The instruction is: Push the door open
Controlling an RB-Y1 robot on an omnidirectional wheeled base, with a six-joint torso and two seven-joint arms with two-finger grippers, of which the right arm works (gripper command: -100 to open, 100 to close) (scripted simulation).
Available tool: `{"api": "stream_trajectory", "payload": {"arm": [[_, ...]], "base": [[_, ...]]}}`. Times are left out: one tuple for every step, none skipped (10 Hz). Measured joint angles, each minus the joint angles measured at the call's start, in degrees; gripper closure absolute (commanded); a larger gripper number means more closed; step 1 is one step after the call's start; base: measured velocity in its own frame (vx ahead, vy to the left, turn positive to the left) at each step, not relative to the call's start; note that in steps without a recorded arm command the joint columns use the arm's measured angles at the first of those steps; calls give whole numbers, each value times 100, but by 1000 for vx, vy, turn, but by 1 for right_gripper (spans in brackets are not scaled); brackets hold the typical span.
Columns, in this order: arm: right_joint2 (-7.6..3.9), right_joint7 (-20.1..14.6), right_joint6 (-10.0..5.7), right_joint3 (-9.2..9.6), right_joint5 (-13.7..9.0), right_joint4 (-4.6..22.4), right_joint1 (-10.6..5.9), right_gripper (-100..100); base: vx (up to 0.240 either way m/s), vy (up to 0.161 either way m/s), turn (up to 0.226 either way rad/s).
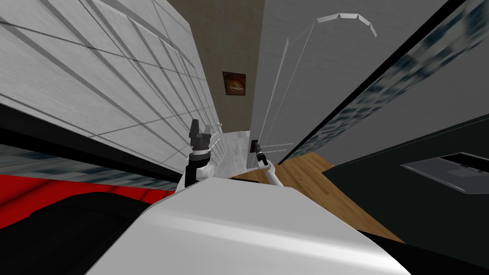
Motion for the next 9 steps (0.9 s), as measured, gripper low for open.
{"api": "stream_trajectory", "payload": {"arm": [[-2, -1, -3, -3, -1, -7, -10, 100], [-3, 2, 2, 1, 2, -1, -5, 100], [-3, 5, 7, 5, 4, 5, 4, 100], [-3, 6, 11, 6, 4, 10, 10, 100], [-3, 5, 12, 6, 4, 12, 13, 100], [-12, 25, 5, 2, -17, 66, 18, 100], [-10, 67, 7, -13, -39, 95, 24, 100], [-26, 97, 30, -20, -56, 48, 54, 100], [-47, 131, 110, -28, -76, -78, 110, 100]], "base": [[-24, -12, 7], [-16, -6, -1], [-9, -2, -3], [0, 0, 0], [96, 24, -26], [126, 36, -56], [131, 61, -37], [163, 98, -53], [177, 94, -79]]}}
